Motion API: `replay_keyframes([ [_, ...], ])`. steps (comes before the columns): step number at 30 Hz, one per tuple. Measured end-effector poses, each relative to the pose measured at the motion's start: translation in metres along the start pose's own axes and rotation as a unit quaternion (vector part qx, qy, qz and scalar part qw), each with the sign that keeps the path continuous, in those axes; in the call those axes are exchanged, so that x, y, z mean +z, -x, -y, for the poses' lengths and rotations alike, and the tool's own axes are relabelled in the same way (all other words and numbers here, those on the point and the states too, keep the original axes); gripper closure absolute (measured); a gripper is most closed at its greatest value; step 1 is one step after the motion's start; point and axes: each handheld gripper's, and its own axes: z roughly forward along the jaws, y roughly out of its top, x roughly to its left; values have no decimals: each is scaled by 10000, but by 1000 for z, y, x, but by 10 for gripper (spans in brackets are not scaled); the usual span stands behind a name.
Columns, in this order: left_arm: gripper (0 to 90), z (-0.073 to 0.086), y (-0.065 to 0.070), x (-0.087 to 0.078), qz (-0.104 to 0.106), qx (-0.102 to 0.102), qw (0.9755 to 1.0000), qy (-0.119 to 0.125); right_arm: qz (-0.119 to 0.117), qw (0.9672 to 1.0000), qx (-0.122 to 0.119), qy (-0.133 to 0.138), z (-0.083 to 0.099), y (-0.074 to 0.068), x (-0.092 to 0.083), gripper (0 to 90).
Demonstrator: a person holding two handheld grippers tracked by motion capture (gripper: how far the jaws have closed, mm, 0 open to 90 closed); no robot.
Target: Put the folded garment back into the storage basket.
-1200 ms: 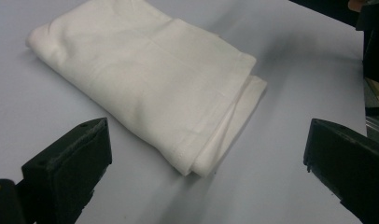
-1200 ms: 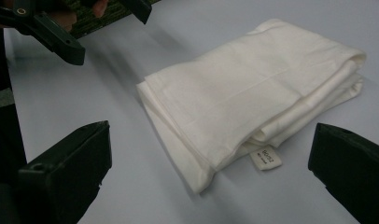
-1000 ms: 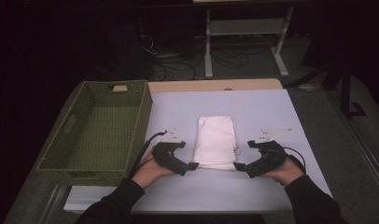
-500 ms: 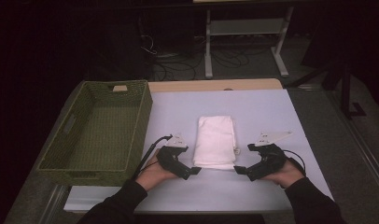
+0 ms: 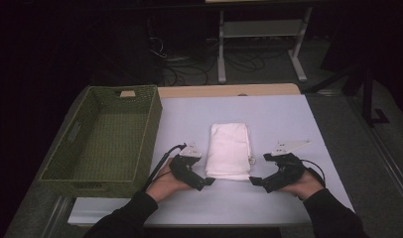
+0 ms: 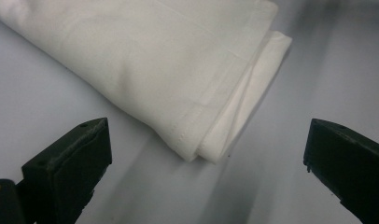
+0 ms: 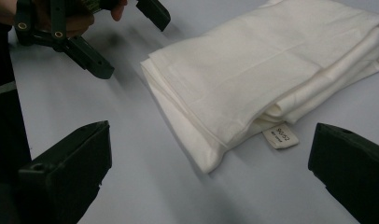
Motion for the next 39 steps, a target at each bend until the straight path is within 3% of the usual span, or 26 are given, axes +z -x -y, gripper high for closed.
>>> replay_keyframes([
  [21,3,-10,-14,-1,15,-182,9997,180,-95,10000,-4,-14,0,-1,2,0],
  [29,3,-14,-15,1,18,-127,9998,154,-102,9999,-27,-18,-1,-1,3,0],
  [39,3,-20,-22,1,-41,-199,9994,263,-117,9999,-20,4,-1,-1,2,0],
])
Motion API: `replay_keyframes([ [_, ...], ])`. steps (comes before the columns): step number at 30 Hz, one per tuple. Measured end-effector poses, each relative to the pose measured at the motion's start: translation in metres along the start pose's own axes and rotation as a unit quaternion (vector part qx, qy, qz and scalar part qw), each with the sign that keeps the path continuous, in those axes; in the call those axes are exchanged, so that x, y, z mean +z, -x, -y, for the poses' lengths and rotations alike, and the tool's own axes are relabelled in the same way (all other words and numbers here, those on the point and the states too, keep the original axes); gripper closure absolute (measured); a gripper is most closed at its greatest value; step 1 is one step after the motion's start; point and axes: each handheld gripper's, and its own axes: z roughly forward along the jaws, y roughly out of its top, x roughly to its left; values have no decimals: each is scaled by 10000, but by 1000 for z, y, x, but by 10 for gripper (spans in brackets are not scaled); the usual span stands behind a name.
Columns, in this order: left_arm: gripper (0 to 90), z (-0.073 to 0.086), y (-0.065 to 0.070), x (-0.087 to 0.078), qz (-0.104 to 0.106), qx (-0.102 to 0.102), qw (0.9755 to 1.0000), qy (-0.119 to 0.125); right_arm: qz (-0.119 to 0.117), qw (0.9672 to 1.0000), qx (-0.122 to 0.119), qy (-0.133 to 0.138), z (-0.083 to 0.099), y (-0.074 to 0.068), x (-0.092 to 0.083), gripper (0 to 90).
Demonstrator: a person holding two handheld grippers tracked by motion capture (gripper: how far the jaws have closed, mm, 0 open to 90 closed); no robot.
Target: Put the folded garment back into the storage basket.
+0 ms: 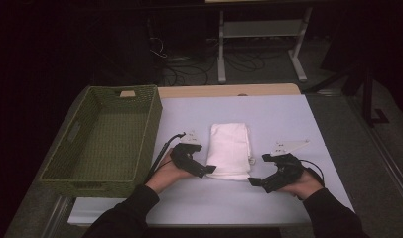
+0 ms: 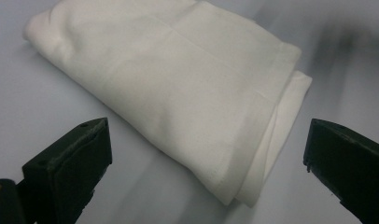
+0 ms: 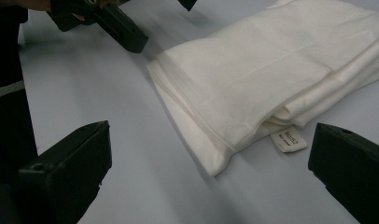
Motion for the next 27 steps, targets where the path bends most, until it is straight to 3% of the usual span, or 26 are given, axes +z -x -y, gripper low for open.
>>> replay_keyframes([
  [7,21,-5,-2,0,-67,-14,9999,122,-6,10000,11,31,0,1,-1,0],
  [27,51,-15,-13,5,-217,-20,9997,141,-45,10000,31,55,0,1,-1,0],
])
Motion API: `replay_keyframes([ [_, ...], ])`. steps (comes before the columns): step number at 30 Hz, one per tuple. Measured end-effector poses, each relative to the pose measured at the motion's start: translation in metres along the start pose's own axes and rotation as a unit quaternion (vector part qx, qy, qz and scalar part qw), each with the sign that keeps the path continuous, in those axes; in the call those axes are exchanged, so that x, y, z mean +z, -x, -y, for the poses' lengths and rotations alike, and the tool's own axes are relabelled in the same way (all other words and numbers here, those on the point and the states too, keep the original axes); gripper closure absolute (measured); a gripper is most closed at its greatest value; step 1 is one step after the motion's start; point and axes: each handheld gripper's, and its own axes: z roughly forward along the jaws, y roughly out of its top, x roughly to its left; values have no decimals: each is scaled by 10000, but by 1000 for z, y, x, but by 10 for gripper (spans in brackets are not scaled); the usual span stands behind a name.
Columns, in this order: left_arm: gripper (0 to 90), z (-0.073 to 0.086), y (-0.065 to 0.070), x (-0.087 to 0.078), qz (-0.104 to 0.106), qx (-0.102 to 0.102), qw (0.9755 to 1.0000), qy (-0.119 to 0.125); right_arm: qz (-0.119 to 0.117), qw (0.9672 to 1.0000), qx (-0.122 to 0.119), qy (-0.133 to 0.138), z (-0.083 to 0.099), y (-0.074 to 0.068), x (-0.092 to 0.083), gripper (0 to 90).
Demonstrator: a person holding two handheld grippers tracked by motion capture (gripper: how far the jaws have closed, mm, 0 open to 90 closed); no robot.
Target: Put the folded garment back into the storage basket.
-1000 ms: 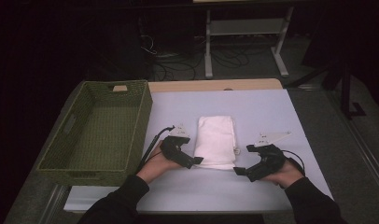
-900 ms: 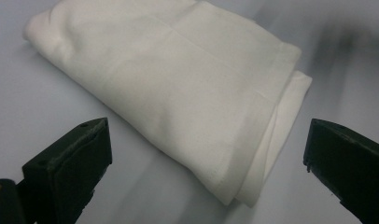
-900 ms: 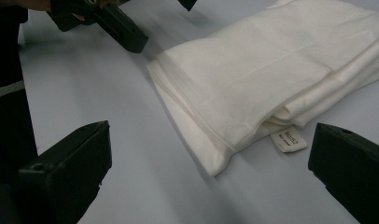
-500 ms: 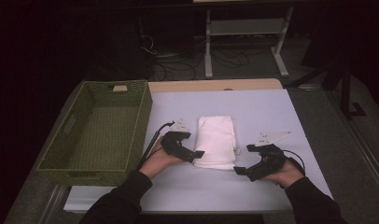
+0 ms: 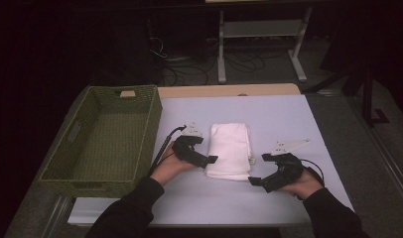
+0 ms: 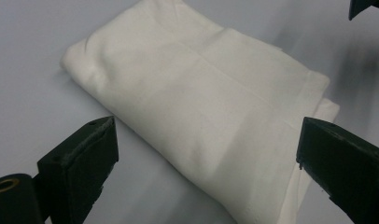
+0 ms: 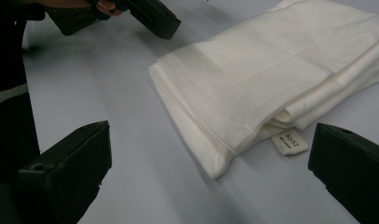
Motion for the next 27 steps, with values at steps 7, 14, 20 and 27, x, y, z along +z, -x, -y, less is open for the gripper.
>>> replay_keyframes([
  [7,66,-6,-6,3,-64,-58,10000,32,-9,10000,5,3,0,0,0,0],
  [14,101,-14,-12,3,-169,-99,9997,142,-10,10000,3,8,0,0,0,0],
  [20,135,-19,-15,3,-229,-138,9994,203,-13,10000,-5,15,0,0,0,0],
  [27,171,-22,-19,7,-297,-213,9991,220,-8,10000,-3,22,0,0,-1,0],
])
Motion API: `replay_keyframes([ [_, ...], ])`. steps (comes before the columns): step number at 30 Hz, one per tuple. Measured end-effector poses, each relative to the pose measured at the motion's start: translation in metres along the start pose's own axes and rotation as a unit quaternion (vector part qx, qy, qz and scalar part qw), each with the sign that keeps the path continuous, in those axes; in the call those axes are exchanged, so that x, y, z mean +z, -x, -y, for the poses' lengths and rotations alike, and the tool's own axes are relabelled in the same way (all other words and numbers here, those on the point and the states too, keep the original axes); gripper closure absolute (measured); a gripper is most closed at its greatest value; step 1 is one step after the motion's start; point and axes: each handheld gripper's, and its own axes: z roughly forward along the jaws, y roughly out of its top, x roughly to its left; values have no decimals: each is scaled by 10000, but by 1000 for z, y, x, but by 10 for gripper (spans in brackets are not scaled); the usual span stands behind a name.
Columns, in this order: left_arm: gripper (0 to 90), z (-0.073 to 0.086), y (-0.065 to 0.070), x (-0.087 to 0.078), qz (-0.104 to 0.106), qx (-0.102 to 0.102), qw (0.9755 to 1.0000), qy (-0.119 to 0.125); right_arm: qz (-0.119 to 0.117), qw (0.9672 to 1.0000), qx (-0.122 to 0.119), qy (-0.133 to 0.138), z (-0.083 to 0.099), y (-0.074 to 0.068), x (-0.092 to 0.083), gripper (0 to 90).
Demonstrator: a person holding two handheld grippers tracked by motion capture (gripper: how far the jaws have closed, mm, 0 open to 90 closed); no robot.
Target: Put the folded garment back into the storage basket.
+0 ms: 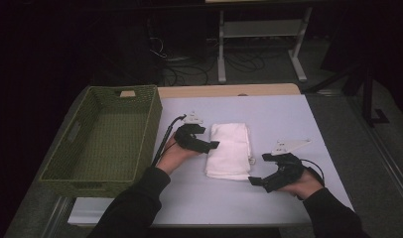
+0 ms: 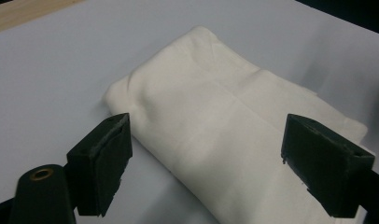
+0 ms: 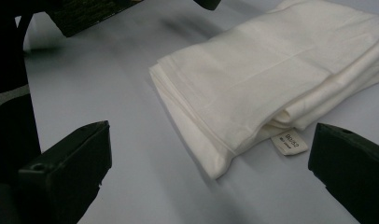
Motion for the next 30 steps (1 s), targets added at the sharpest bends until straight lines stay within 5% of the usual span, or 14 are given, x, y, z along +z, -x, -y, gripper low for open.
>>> replay_keyframes([
  [30,477,-19,-29,25,-376,-143,9991,-144,-30,10000,18,25,0,-1,-1,0],
])
